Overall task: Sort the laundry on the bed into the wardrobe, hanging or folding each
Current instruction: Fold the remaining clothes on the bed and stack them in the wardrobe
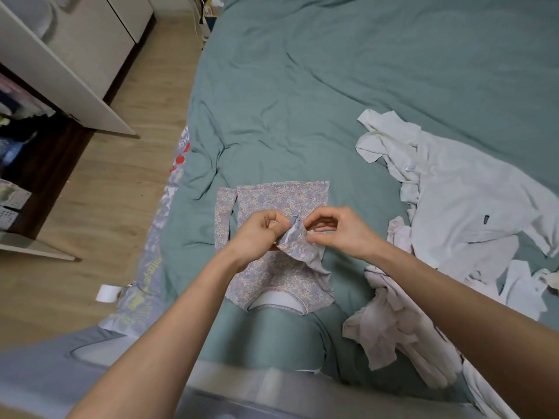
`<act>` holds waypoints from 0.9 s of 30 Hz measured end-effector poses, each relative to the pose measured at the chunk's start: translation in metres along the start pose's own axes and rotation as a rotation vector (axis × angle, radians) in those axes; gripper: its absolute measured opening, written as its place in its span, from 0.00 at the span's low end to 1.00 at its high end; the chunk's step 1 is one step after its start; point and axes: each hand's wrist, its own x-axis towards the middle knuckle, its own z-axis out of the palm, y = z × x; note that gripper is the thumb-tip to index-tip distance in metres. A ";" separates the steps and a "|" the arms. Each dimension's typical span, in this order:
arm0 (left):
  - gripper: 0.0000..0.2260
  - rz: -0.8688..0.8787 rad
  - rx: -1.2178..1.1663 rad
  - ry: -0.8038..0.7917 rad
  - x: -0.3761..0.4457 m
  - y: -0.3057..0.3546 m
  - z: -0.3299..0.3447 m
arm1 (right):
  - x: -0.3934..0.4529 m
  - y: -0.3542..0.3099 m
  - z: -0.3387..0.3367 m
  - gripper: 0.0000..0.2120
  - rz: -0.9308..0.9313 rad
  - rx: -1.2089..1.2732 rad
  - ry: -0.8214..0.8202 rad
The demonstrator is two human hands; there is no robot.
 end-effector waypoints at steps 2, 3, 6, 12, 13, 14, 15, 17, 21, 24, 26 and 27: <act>0.08 -0.017 -0.015 0.007 0.000 -0.002 0.000 | 0.000 0.002 0.001 0.11 -0.002 -0.015 0.018; 0.08 -0.022 -0.019 0.011 0.001 -0.003 0.000 | 0.001 0.004 0.002 0.10 0.002 -0.022 0.038; 0.08 -0.034 -0.028 0.018 0.001 -0.006 -0.001 | 0.002 0.006 0.007 0.09 0.004 -0.041 0.077; 0.08 -0.044 -0.074 0.036 -0.001 -0.010 -0.001 | 0.001 0.004 0.017 0.10 -0.013 -0.010 0.177; 0.07 -0.052 -0.096 0.053 -0.001 -0.011 0.000 | 0.001 0.004 0.018 0.11 -0.028 -0.024 0.172; 0.07 -0.063 -0.119 0.069 -0.002 -0.011 0.002 | 0.001 0.003 0.019 0.11 -0.043 -0.050 0.166; 0.07 -0.075 -0.141 0.079 -0.002 -0.011 0.003 | 0.002 0.003 0.020 0.11 -0.053 -0.080 0.168; 0.07 -0.097 -0.182 0.091 -0.003 -0.010 0.007 | 0.003 0.002 0.023 0.12 -0.065 -0.123 0.203; 0.05 -0.113 -0.209 0.122 -0.004 -0.009 0.010 | 0.004 0.002 0.027 0.13 -0.061 -0.112 0.250; 0.06 -0.095 -0.184 0.120 -0.003 -0.011 0.009 | 0.005 0.002 0.027 0.12 -0.017 -0.083 0.228; 0.05 -0.075 -0.170 0.116 -0.002 -0.012 0.008 | 0.006 0.002 0.026 0.12 0.000 -0.055 0.195; 0.04 -0.058 -0.155 0.118 -0.002 -0.013 0.008 | 0.006 0.001 0.026 0.12 -0.003 -0.049 0.178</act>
